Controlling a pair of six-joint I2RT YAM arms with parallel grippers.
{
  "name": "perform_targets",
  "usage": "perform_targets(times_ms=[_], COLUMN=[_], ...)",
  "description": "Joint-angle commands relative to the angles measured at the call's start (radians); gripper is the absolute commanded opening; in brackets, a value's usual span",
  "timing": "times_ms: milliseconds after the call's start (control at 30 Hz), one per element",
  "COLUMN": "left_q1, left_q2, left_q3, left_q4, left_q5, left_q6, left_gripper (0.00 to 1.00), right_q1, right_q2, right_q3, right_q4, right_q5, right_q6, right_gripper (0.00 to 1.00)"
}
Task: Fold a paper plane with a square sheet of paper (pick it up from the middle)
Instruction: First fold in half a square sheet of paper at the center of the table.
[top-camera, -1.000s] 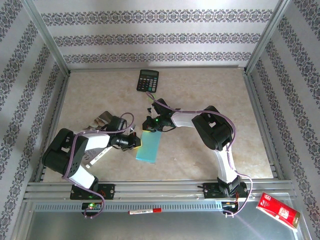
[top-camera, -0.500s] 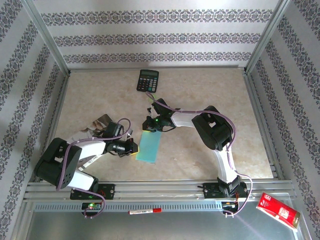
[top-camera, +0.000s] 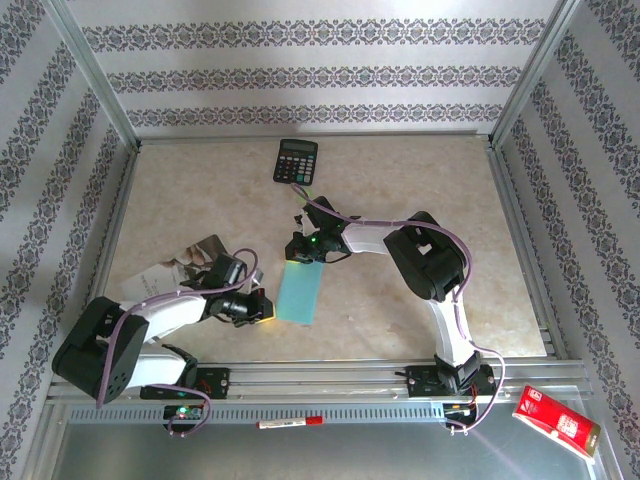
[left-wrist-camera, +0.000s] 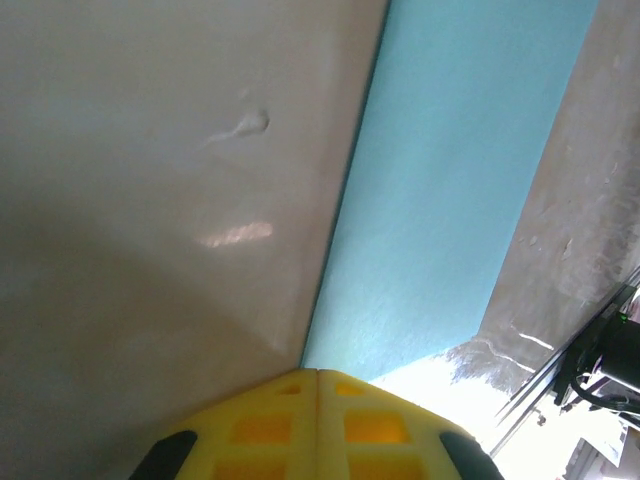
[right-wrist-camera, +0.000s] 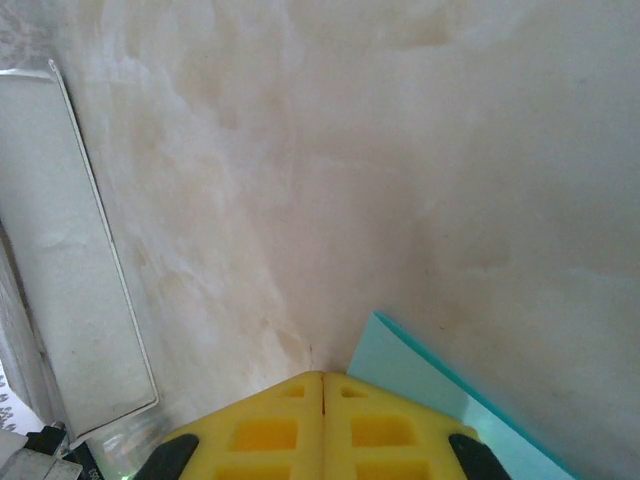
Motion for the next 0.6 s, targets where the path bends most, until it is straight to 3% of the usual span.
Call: perform_targets(times_ms=[0, 367, 567], left_q1=[-0.013, -0.010, -0.007], left_q2=[0.004, -0.178, -0.040], left_q3=[-0.050, 0.094, 0.175], left_q4=[-0.214, -0.171, -0.019], left_q5=[-0.018, -0.011, -0.029], left_q6=[-0.074, -0.080, -0.124], left_gripper=[0.00, 0.03, 0.06], right_q1=[-0.005, -0.005, -0.008], right_q2=[0.058, 0.051, 0.026], right_q3=[-0.022, 0.014, 0.037], right_q4=[-0.105, -0.115, -0.140], right_q5=[0.126, 0.051, -0.038], right_q6=[-0.029, -0.092, -0.165], right_gripper=[0.00, 0.00, 0.00])
